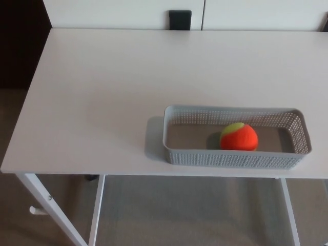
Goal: The robot walk towards a table in front and uses its left hand to pickup a tennis ball on the left side and put it in a container on the right hand side
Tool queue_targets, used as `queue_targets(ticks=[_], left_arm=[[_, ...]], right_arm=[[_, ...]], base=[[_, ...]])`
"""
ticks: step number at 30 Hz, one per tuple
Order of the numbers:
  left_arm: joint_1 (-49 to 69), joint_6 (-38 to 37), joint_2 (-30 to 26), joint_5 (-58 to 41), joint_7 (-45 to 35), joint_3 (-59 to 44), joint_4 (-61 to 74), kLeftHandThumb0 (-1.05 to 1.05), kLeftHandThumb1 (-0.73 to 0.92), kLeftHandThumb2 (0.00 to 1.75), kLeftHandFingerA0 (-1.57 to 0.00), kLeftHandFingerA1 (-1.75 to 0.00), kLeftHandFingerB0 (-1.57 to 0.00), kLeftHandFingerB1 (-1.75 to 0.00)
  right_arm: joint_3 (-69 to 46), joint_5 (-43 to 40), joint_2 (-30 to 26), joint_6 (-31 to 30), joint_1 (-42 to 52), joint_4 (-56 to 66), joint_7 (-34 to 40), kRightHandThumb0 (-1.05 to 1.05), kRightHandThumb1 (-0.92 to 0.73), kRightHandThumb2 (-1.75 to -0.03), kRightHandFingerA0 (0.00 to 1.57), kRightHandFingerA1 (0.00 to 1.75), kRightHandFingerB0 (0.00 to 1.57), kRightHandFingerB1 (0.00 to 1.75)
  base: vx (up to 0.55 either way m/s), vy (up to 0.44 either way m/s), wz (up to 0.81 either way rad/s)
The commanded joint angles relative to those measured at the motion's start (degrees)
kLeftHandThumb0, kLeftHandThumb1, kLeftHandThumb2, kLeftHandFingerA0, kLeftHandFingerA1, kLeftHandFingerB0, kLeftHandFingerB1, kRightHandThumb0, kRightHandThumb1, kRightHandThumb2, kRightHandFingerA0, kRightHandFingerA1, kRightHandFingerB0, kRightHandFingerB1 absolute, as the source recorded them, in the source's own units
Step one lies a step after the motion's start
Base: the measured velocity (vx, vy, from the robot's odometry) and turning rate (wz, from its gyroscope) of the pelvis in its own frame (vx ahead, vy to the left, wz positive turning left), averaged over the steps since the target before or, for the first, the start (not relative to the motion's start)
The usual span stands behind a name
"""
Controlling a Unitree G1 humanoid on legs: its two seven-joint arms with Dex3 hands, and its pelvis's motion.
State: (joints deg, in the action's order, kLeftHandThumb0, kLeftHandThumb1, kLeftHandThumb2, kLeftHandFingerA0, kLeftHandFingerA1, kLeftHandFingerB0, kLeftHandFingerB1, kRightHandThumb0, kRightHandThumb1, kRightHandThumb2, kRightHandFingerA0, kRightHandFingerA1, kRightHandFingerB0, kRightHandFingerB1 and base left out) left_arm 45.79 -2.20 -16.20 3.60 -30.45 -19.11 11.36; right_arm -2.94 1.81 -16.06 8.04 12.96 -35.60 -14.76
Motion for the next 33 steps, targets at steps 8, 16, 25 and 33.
queue_targets(ticks=[8, 16, 25, 33], left_arm=[[-20.43, -5.38, 0.12, 8.06, 12.54, 10.23, -30.99, -0.36, 0.30, 0.90, -0.04, -0.53, 0.00, -0.49], [-30.04, -5.77, 2.14, 4.25, 17.14, 9.55, -47.50, -0.68, 0.43, 0.78, -0.05, -0.40, -0.09, -0.30], [-35.92, -9.66, 0.09, -1.04, 15.27, 6.06, -62.82, -0.60, 0.39, 0.74, -0.05, -0.44, -0.07, -0.29], [-37.73, -11.06, -0.51, -1.37, 14.44, 5.90, -66.43, -0.62, 0.36, 0.73, -0.02, -0.44, -0.04, -0.32]], right_arm=[[-1.08, -0.09, -0.41, 3.41, 0.22, -3.12, 2.00, -0.28, -0.64, -0.59, 0.67, 0.46, 0.50, 0.41], [-1.47, -0.54, -0.72, 4.19, 0.22, -3.63, 1.59, -0.29, -0.65, -0.59, 0.67, 0.46, 0.50, 0.41], [-1.58, -0.66, 0.07, 3.13, -1.36, -3.49, 2.50, -0.30, -0.66, -0.59, 0.63, 0.45, 0.49, 0.40], [-1.94, -0.49, -0.48, 3.58, -0.20, -1.88, 2.58, -0.31, -0.66, -0.59, 0.62, 0.45, 0.48, 0.40]], base=[[0.00, 0.000, 0.00], [0.00, 0.000, 0.00], [0.00, 0.000, 0.00], [0.00, 0.000, 0.00]])
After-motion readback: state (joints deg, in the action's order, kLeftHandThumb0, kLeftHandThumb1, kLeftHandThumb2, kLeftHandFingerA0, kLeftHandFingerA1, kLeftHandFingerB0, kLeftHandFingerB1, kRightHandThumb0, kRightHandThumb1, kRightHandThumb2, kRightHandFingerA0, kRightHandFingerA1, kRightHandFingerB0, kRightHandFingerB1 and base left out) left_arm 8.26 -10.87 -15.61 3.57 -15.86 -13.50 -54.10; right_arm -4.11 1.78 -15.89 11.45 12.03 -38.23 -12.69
